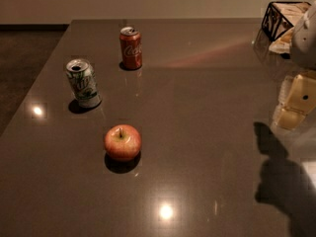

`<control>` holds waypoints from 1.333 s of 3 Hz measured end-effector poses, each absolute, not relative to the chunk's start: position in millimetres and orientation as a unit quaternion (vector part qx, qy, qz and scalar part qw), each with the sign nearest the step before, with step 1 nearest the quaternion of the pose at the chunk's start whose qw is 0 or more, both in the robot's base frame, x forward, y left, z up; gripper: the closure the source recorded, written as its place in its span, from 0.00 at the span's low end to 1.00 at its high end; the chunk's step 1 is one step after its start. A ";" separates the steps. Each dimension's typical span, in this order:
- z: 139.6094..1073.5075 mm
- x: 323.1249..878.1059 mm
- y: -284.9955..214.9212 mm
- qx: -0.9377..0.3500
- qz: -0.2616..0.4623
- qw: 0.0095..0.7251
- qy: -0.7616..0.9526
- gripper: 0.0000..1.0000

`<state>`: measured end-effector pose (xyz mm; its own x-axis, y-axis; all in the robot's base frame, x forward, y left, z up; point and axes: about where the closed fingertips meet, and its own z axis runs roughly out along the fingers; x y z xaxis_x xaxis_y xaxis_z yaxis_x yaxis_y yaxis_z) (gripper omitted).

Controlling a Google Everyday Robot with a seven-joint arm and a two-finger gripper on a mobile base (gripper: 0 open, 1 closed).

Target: Knock coke can over

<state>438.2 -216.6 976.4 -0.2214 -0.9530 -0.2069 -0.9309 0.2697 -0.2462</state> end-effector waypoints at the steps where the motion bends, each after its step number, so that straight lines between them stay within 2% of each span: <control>1: 976.4 438.2 -216.6 -0.603 -0.035 0.159 0.781 0.00; 2: 976.4 453.9 -204.1 -0.599 -0.028 0.161 0.784 0.00; 4: 952.9 545.4 -123.2 -0.576 -0.003 0.207 0.791 0.00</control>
Offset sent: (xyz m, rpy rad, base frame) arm 0.0488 0.0380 -0.0043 0.0440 0.0456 -0.0270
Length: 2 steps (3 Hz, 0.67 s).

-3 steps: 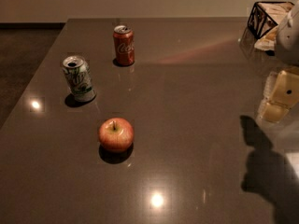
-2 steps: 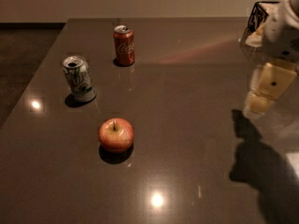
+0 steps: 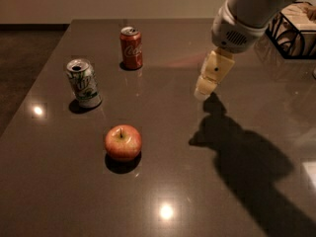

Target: Knock coke can over

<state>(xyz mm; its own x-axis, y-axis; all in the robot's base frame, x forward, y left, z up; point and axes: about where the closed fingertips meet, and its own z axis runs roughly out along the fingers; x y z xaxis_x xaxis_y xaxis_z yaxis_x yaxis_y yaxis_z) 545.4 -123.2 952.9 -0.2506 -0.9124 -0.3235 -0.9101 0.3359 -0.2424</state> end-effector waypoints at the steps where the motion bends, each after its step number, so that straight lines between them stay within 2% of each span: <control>1: 936.7 591.6 -77.5 -0.554 0.015 0.239 0.798 0.00; 2: 922.9 634.0 -30.8 -0.523 0.047 0.276 0.805 0.00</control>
Offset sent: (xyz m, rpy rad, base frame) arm 0.1488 0.1511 -0.0446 0.3361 -0.0798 -0.1507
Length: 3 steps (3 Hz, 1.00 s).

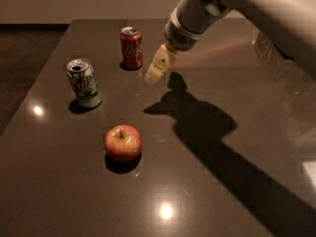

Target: Knock coke can over

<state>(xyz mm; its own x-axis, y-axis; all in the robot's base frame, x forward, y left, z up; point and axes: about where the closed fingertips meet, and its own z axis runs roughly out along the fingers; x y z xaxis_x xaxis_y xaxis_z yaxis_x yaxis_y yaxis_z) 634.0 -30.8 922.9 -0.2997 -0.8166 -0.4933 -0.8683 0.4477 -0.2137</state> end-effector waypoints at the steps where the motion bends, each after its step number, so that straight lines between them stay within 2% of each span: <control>1: 914.1 672.9 8.6 -0.495 0.069 0.305 0.811 0.00; 3: 906.9 733.7 64.3 -0.438 0.101 0.346 0.824 0.00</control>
Offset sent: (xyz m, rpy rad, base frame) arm 0.1184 0.1086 -0.0160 0.2302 -0.0576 -0.1680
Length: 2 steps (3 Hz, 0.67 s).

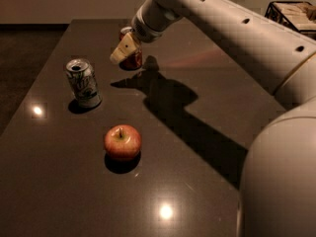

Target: Knock coke can over

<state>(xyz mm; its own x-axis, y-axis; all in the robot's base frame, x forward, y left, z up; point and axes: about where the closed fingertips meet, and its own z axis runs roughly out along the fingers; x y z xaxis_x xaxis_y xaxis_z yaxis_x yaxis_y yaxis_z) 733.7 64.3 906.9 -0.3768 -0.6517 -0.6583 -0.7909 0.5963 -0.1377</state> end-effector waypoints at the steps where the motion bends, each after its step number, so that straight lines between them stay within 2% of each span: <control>1: 908.0 744.3 81.7 -0.422 0.126 0.358 0.824 0.09; 2: 909.6 749.0 92.2 -0.411 0.147 0.364 0.823 0.21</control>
Offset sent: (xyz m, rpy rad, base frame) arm 0.0214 0.0373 0.0106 0.1815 0.0242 -0.0270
